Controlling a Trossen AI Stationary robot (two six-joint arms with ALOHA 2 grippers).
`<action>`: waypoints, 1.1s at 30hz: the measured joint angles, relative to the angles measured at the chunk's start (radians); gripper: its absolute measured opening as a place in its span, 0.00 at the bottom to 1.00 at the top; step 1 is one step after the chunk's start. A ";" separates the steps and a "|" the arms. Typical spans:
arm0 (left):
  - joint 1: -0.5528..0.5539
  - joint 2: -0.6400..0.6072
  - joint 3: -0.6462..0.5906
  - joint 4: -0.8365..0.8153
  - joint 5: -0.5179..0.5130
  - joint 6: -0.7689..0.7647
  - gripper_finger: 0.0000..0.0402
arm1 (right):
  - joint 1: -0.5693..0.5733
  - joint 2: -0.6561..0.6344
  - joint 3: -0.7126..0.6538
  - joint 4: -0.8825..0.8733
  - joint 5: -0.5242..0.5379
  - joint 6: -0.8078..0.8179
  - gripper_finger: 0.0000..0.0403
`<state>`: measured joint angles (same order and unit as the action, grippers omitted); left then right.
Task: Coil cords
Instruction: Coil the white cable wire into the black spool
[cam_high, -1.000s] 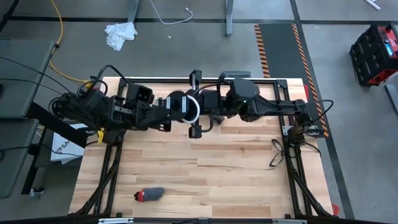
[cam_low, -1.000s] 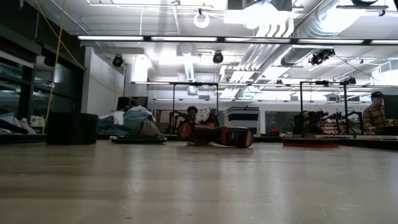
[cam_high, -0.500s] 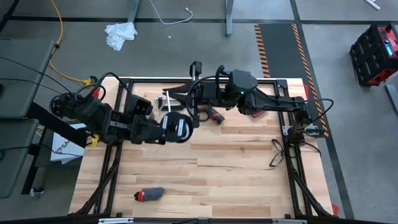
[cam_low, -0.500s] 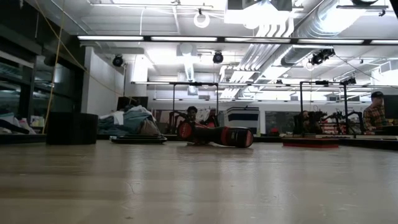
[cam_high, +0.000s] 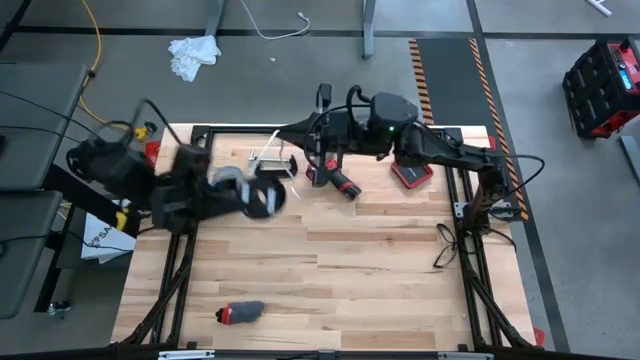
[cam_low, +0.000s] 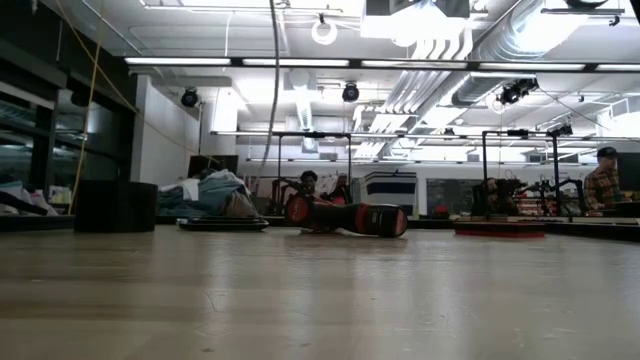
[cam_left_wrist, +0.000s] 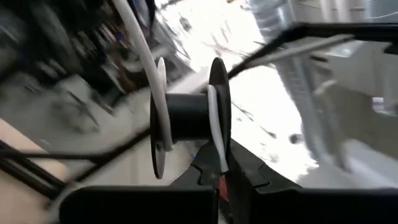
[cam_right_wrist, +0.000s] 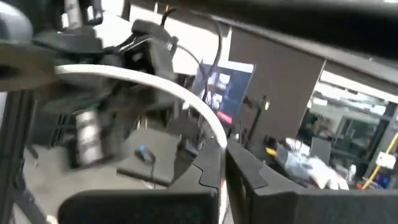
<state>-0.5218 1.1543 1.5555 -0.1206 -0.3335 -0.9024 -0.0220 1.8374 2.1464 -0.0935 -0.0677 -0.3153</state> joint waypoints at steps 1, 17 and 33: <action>0.003 -0.016 0.000 -0.018 -0.030 0.031 0.00 | -0.002 -0.008 0.000 -0.015 0.000 0.000 0.00; 0.039 -0.110 0.000 -0.265 -0.323 0.331 0.00 | -0.005 -0.048 0.000 -0.117 0.010 0.048 0.00; 0.044 -0.092 0.000 -0.029 -0.382 0.535 0.00 | 0.011 -0.030 -0.001 -0.187 -0.089 0.155 0.00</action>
<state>-0.4774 1.0620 1.5555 -0.1496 -0.7153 -0.3669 -0.0114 1.8076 2.1452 -0.2807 -0.1566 -0.1607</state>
